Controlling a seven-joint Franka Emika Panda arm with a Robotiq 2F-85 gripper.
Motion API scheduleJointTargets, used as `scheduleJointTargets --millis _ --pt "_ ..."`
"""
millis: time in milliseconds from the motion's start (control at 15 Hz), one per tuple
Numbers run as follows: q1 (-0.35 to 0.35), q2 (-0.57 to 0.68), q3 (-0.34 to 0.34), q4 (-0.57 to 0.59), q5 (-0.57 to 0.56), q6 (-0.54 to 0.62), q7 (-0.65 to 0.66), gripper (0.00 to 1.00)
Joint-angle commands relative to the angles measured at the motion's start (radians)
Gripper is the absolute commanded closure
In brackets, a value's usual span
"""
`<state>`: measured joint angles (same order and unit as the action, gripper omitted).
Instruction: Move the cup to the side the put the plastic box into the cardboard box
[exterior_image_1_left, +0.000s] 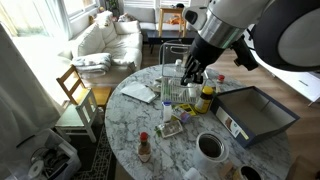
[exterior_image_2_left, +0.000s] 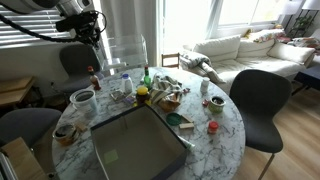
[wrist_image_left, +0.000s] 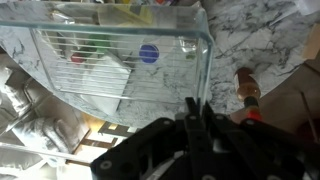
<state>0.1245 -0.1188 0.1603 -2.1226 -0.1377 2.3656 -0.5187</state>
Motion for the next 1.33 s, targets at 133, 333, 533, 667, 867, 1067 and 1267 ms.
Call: scheduleJointTargets --millis 133,333,533,667,867,1067,1267 --pt "-0.014 -0.073 -0.055 -0.068 0.027 0.0 0.101 0.98" --pt "-0.033 -0.136 -0.08 -0.115 0.012 0.006 0.197 0.98" --pt "-0.064 -0.217 -0.097 -0.172 -0.016 -0.022 0.313 0.98" --pt "-0.097 -0.281 -0.107 -0.232 -0.031 -0.038 0.395 0.98" --pt "-0.143 -0.362 -0.13 -0.308 -0.03 -0.062 0.469 0.98" --pt "-0.196 -0.431 -0.146 -0.372 -0.047 -0.081 0.517 0.98" --pt "-0.248 -0.472 -0.154 -0.429 -0.076 -0.106 0.549 0.98"
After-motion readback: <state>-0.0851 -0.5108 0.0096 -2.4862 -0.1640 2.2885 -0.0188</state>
